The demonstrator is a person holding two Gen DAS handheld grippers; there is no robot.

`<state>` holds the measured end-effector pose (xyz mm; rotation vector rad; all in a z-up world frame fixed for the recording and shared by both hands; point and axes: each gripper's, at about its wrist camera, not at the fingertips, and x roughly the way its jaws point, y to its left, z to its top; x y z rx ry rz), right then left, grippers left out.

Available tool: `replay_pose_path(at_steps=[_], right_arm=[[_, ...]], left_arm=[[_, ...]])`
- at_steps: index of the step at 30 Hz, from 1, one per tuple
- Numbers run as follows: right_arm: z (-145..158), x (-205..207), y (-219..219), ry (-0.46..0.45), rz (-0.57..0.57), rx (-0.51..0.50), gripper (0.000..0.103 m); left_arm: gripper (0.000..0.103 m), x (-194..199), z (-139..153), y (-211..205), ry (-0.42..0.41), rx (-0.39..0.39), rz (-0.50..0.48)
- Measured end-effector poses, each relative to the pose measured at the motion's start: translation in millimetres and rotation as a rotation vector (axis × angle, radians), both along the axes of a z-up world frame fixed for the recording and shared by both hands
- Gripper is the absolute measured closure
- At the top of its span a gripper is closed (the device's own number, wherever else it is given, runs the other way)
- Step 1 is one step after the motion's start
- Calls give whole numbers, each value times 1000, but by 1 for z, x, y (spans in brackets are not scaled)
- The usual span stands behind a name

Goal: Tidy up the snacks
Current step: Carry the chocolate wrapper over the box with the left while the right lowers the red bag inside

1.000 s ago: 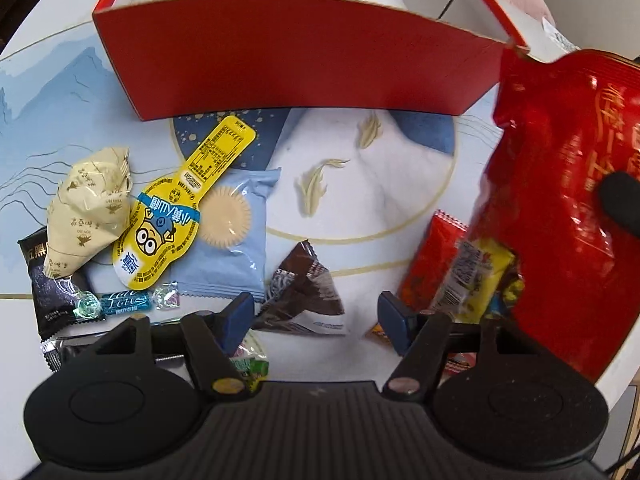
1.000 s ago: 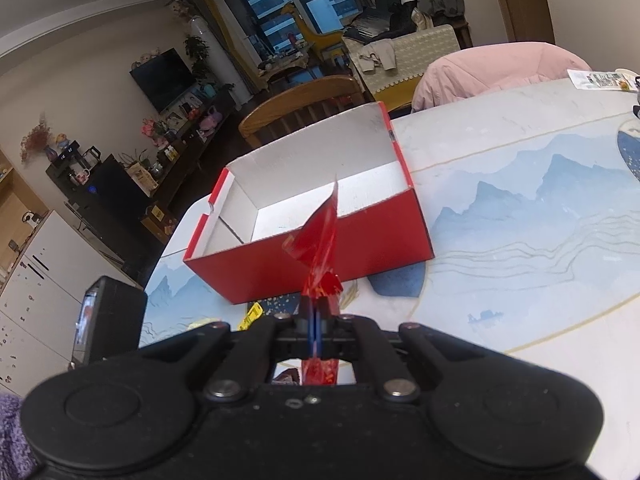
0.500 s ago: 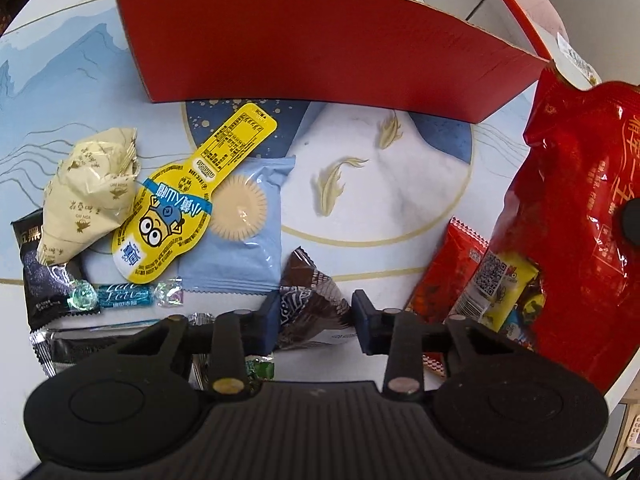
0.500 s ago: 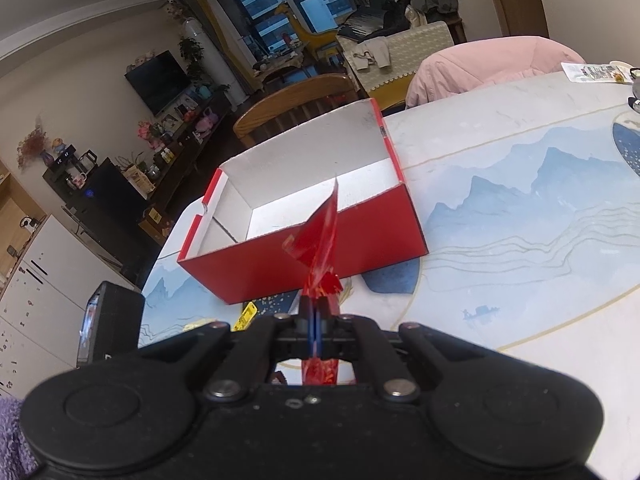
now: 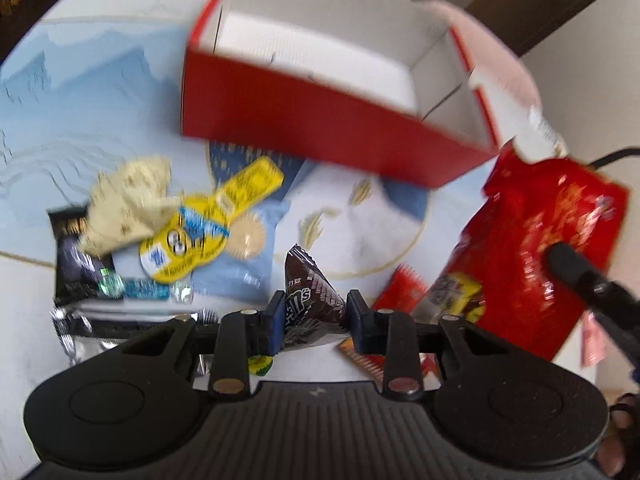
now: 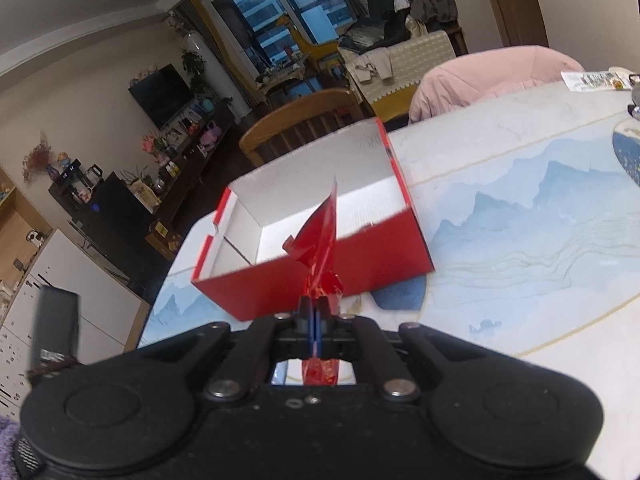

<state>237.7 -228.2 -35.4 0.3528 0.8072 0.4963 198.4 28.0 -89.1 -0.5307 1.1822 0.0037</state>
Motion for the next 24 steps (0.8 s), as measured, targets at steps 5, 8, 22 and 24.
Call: replay_pose_path(at_steps=[5, 8, 22, 24], right_arm=[[18, 12, 2, -43, 3, 8, 103], [30, 21, 4, -68, 8, 9, 103], [48, 92, 26, -112, -12, 3, 103], [44, 105, 27, -97, -24, 9, 103]], left_arm=[[72, 6, 35, 10, -58, -29, 28], [72, 14, 52, 14, -79, -30, 42], [72, 80, 88, 39, -131, 45, 114], [72, 90, 89, 41, -129, 65, 119]])
